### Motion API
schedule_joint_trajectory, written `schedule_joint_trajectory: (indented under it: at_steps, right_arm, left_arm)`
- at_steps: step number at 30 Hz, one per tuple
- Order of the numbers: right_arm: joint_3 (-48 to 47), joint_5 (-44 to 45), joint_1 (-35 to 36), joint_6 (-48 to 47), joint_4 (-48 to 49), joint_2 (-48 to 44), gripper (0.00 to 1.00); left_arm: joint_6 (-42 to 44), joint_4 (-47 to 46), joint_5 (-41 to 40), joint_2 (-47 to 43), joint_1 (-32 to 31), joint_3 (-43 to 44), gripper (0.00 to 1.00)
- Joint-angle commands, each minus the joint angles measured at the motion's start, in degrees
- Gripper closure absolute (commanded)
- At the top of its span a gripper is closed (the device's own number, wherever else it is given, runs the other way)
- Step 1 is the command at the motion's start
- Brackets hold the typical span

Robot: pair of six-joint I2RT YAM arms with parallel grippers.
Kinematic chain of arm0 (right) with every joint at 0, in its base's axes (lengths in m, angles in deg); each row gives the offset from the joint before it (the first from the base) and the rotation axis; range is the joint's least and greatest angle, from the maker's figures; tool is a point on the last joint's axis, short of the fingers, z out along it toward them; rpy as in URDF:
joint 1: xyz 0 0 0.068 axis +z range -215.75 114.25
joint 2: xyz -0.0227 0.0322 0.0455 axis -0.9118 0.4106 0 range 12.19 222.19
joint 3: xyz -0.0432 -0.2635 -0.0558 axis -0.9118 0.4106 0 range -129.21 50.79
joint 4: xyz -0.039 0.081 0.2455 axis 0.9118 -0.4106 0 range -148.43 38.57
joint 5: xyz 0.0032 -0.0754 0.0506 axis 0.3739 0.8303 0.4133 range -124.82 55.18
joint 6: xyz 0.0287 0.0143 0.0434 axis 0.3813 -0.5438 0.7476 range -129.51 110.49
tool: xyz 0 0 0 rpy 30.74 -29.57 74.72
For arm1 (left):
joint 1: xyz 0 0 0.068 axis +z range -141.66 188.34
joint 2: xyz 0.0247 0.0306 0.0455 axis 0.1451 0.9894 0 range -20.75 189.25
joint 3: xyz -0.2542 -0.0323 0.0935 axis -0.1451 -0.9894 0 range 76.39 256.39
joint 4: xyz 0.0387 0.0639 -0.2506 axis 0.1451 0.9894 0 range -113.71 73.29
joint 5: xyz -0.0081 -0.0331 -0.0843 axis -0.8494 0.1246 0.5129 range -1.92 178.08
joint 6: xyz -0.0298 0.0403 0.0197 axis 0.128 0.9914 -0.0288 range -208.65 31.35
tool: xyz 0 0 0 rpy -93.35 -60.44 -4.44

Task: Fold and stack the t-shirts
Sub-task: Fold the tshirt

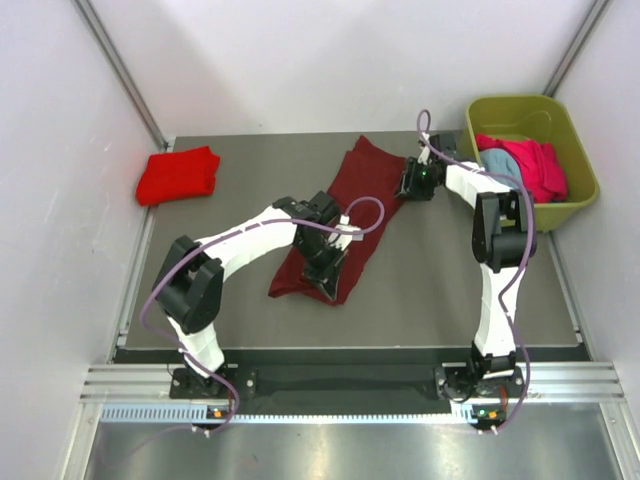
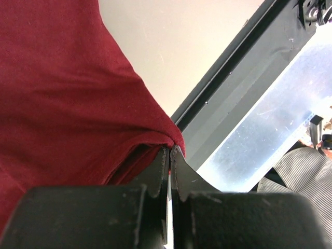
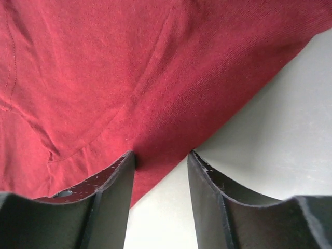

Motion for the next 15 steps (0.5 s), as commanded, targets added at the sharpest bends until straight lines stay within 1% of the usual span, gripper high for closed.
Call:
schedule_joint_trajectory:
  at_steps: [1, 4, 5, 6, 7, 8, 13, 15]
  right_arm:
    - [-1.1, -0.6, 0.6, 1.7, 1.3, 0.0, 0.55]
    - [-0.7, -0.6, 0.7, 1.8, 1.5, 0.6, 0.72]
    - [-0.7, -0.4, 0.7, 1.8, 1.5, 1.0, 0.84]
    - [-0.9, 0.2, 0.7, 1.8, 1.5, 1.1, 0.9]
    - [-1.8, 0.4, 0.7, 1.6, 1.6, 1.6, 0.94]
    - [-2.4, 0.5, 0.8, 1.6, 1.6, 2.4, 0.96]
    - [-8.3, 2.3, 0.7, 1.9, 2.3, 5.4, 0.96]
    - [-10.7, 2.9, 0.8, 2.3, 2.7, 6.8, 0.95]
  left_arm:
    - [-0.1, -0.8, 0.5, -3.9, -0.4, -1.3, 1.0]
    - [-0.1, -1.1, 0.7, -4.3, -0.5, -1.6, 1.0]
    - [-0.1, -1.2, 1.0, -4.4, -0.5, -1.7, 1.0]
    - [-0.1, -1.4, 1.0, -4.6, -0.7, -1.5, 1.0]
    - [0.0, -1.5, 1.2, -4.7, -0.6, -1.5, 1.0]
    - [0.0, -1.6, 1.4, -4.9, -0.8, -1.5, 1.0]
    - [0.8, -2.1, 2.3, -4.6, -3.6, -1.4, 1.0]
    - [1.5, -2.1, 2.4, -3.9, -5.1, -0.6, 1.0]
